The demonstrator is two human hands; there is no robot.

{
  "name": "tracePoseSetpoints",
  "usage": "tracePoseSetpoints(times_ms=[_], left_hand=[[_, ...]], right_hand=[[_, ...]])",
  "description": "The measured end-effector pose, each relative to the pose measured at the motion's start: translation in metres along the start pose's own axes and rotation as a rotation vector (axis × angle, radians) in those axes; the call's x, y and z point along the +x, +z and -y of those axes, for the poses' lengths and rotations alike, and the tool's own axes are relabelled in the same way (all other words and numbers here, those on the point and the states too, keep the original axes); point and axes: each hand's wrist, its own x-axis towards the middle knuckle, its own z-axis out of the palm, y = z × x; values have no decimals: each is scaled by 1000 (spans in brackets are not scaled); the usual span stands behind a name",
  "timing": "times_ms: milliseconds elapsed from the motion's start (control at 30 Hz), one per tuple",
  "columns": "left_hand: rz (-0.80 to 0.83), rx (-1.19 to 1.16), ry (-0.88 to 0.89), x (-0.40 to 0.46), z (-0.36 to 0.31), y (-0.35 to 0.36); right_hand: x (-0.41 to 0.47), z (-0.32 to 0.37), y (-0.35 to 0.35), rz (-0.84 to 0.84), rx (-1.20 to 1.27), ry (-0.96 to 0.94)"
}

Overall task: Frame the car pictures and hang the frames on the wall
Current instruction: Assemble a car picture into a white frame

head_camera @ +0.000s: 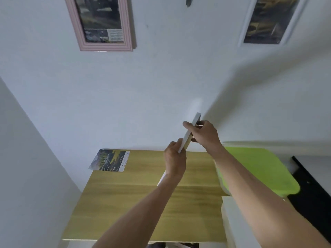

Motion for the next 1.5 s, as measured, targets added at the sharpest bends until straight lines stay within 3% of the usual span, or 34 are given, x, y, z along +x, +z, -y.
tracePoseSetpoints(times_ms=[133,300,533,833,1033,1133,1500], left_hand=[[71,-39,120,-28,-41,55],[209,104,348,-41,-65,92],[-87,369,326,20,-96,54],[-64,98,224,103,-155,-13],[-149,-48,200,149,-172,-49],[-170,-46,232,172,-179,-65],[-166,-55,329,247,-204,-103]], right_hand=[[1,3,-69,-129,-56,-52],[-3,-1,-148,-186,-60,-108],[7,27,-200,-195,195,-212],[39,79,-187,-201,313,-259],[59,113,-160,-139,-47,-423],[74,128,-150,-86,-110,-459],[122,186,-129,-264,15,-578]])
